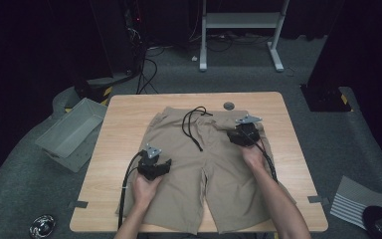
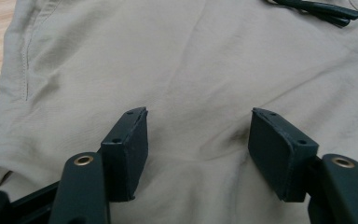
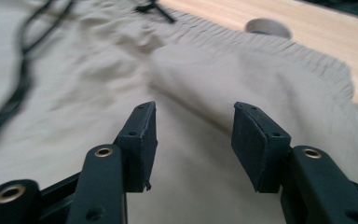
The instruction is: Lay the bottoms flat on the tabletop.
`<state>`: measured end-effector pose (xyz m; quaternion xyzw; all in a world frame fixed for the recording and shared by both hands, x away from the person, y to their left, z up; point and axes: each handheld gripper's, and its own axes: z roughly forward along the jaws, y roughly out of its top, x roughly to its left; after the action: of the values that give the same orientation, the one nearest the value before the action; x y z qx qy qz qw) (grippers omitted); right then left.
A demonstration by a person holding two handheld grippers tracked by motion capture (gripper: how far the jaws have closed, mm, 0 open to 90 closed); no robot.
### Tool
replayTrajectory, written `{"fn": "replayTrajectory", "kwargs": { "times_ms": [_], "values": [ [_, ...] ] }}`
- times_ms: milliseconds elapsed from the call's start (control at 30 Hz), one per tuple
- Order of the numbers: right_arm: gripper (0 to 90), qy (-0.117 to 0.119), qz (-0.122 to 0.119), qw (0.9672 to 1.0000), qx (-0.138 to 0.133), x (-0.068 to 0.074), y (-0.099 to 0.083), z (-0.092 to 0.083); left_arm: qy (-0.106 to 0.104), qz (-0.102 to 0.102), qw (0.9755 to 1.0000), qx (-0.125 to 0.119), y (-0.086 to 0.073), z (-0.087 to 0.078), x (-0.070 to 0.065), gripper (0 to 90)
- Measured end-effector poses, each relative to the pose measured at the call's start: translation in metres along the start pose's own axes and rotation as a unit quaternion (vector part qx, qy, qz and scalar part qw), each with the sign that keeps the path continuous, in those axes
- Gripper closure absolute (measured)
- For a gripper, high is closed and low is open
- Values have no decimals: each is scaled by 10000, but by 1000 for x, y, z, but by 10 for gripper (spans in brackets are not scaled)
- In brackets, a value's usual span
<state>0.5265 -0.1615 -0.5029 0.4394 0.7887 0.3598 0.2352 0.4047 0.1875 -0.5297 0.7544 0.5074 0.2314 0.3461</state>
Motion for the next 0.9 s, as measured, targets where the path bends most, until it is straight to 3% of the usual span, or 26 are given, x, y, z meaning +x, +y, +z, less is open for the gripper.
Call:
{"fn": "replayTrajectory", "kwargs": {
  "times_ms": [167,200,300,433,467,567,667,700,733,767,833,867,900],
  "values": [
    [483,-297,256,9986,354,-18,-13,16,34,-18,10000,2,-2,-3,-1,374],
    [481,-382,505,9975,302,-31,-17,16,39,-17,10000,6,-3,-3,-1,373],
    [476,-677,467,9961,307,-43,-19,13,71,-60,10000,3,-3,-3,-2,370],
    [426,-648,430,9962,395,-45,-20,6,78,-73,9999,12,-3,-4,-2,365],
    [356,-496,336,9972,453,-40,-16,-7,77,-79,9999,17,-3,-4,-2,360],
    [343,-119,432,9984,335,-31,-16,-29,48,-70,9999,97,-3,-6,-4,339],
    [363,209,-62,9995,226,-2,-34,-72,-52,-74,9996,258,-2,-12,-9,317],
    [370,281,-320,9985,334,14,-51,-90,-60,84,9998,177,-5,-20,-15,315],
    [370,281,-320,9985,334,14,-51,-90,-60,84,9998,177,-5,-20,-15,317],
    [373,430,-377,9973,468,25,-71,-103,-90,113,9998,131,-6,-24,-18,319],
    [372,368,-389,9965,646,31,-88,-104,-144,155,9996,177,-10,-26,-22,318],
    [372,368,-389,9965,646,31,-88,-104,-164,147,9994,253,-11,-24,-22,318],
    [367,443,-205,9964,687,29,-98,-98,-169,132,9994,266,-12,-20,-21,304]
  ]
}}
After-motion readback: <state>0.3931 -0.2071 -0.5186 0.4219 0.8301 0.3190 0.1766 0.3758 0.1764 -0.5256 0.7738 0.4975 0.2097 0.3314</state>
